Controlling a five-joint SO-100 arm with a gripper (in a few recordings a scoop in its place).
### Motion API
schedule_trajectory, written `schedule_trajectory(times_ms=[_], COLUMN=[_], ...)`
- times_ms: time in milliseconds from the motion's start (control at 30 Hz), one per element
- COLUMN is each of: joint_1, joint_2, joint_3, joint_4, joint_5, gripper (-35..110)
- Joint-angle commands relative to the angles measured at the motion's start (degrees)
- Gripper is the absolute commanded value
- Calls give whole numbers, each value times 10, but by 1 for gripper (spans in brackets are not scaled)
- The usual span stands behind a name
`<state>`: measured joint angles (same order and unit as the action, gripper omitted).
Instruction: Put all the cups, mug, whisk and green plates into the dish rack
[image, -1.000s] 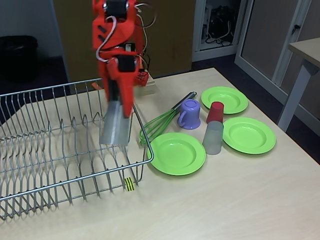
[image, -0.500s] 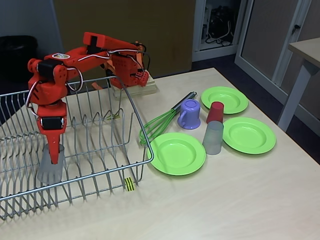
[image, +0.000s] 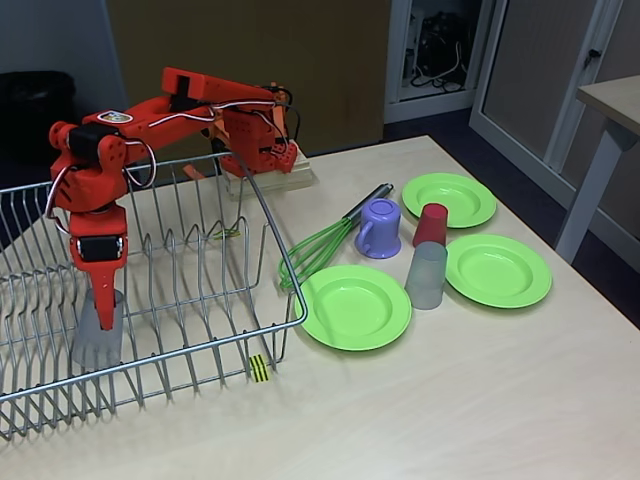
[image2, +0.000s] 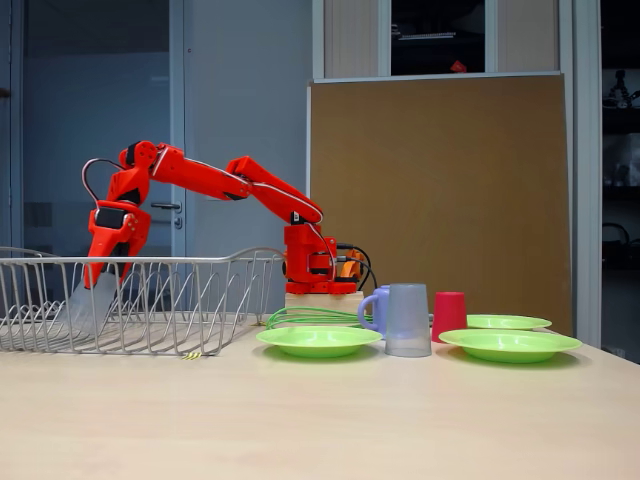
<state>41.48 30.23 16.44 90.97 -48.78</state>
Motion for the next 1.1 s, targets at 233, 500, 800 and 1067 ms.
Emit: schedule_trajectory(times_ms=[233,500,800,1067], joint_1=[-2,-1,-8,-121], joint_2=[7,17,136,367], joint_3=[-20,-27,8,256], joint_4=[-28,-30,23,63], joint_5=[-28,-33,-40,32], gripper=[36,38,38,35])
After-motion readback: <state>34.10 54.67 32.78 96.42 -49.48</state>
